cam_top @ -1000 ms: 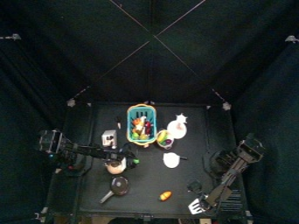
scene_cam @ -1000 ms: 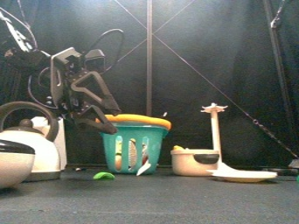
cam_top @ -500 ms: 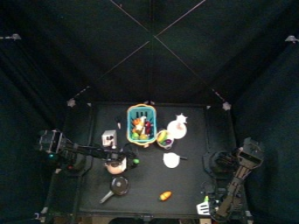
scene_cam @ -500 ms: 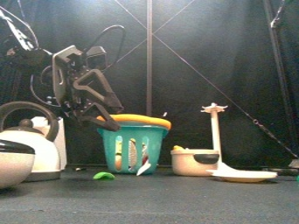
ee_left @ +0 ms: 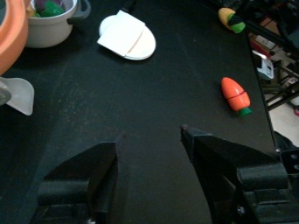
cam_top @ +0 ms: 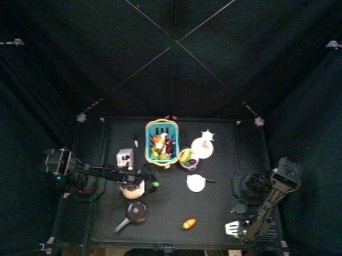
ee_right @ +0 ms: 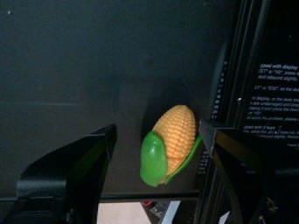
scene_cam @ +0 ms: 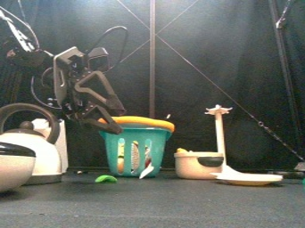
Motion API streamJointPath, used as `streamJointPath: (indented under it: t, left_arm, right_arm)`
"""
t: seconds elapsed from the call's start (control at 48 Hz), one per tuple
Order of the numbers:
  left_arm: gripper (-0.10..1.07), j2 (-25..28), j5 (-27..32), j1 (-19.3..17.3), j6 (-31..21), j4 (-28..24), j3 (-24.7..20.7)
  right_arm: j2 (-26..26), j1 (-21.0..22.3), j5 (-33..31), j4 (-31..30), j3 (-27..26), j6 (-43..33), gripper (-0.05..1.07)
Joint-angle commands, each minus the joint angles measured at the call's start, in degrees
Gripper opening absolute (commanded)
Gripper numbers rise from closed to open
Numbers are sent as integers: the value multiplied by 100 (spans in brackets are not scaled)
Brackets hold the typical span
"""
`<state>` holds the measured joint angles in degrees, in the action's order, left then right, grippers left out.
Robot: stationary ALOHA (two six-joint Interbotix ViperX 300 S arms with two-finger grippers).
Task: Regrasp corn
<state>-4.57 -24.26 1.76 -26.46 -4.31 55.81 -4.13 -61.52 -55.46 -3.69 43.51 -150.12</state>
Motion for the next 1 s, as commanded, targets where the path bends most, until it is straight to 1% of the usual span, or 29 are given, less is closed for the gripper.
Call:
streamJointPath:
  t: [0.0, 0.062, 0.458, 0.979]
  left_arm:
    - [89, -18, -44, 0, 0, 9, -70]
    - [89, 0, -44, 0, -9, 18, -70]
    - [89, 9, -44, 0, -9, 26, -70]
    - [89, 0, -26, 0, -9, 44, -70]
  right_arm:
    - [-97, 9, 264, 18, 0, -44, 104]
    - [-44, -9, 413, 35, 26, -35, 104]
    - [167, -35, 809, 44, 97, -9, 103]
    - [176, -44, 809, 44, 53, 53, 103]
